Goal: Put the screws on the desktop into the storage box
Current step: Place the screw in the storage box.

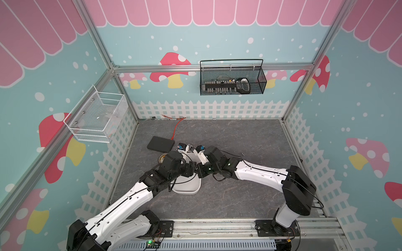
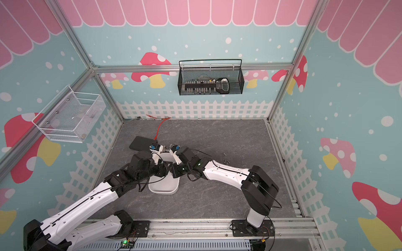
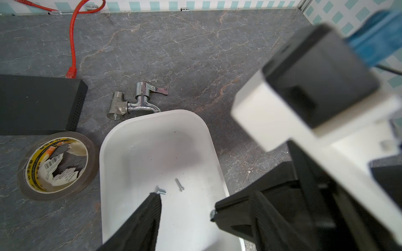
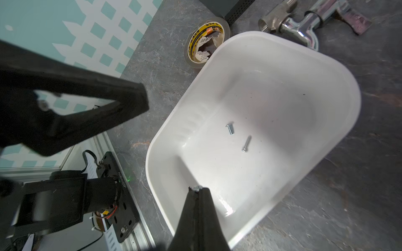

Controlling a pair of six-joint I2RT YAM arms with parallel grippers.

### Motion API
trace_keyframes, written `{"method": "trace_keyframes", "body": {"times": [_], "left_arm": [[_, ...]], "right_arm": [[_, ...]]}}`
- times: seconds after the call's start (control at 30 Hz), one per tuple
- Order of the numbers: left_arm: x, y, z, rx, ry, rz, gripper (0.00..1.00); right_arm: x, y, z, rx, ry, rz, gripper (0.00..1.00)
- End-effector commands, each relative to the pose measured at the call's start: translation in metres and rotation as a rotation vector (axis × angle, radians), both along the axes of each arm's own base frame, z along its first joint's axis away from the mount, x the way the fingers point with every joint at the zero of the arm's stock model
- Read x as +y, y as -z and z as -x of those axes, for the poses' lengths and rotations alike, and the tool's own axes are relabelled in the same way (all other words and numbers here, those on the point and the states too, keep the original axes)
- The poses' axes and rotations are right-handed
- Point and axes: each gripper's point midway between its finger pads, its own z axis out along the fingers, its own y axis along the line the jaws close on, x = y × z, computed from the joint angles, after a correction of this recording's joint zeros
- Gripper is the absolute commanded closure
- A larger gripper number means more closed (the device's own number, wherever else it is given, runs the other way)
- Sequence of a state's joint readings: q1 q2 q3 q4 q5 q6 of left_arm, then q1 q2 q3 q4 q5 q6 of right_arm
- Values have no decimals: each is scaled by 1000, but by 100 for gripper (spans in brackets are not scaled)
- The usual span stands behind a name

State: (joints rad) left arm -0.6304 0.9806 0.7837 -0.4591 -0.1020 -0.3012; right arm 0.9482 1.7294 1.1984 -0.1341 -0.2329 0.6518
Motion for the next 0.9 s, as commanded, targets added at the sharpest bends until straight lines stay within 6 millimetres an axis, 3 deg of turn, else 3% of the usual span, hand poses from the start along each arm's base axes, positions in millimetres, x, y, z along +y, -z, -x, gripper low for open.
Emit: {"method": "trace_keyframes", "body": {"times": [0.0,0.07,0.2,0.33,0.43,0.6,0.77,0.87], "left_arm": [[3,1,1,-5,-10,-14,32],[3,1,1,-6,-11,-15,32],[3,4,0,2,-12,-22,32],[5,4,-1,3,-21,-29,33],[4,2,1,-2,-16,-23,33],[-11,3,5,25,57,4,34],[-37,9,13,67,142,3,38],[-55,9,20,83,175,8,39]], "right_arm": [[-1,10,-11,-31,19,56,100],[3,14,-10,-31,-9,55,99],[6,8,-11,-76,-51,59,52],[-14,-13,-22,-178,-22,77,41],[-49,-27,-33,-234,46,77,42],[-151,-34,-49,-318,282,72,44],[-248,-22,-52,-390,577,143,48],[-272,-8,-44,-392,646,150,49]]}}
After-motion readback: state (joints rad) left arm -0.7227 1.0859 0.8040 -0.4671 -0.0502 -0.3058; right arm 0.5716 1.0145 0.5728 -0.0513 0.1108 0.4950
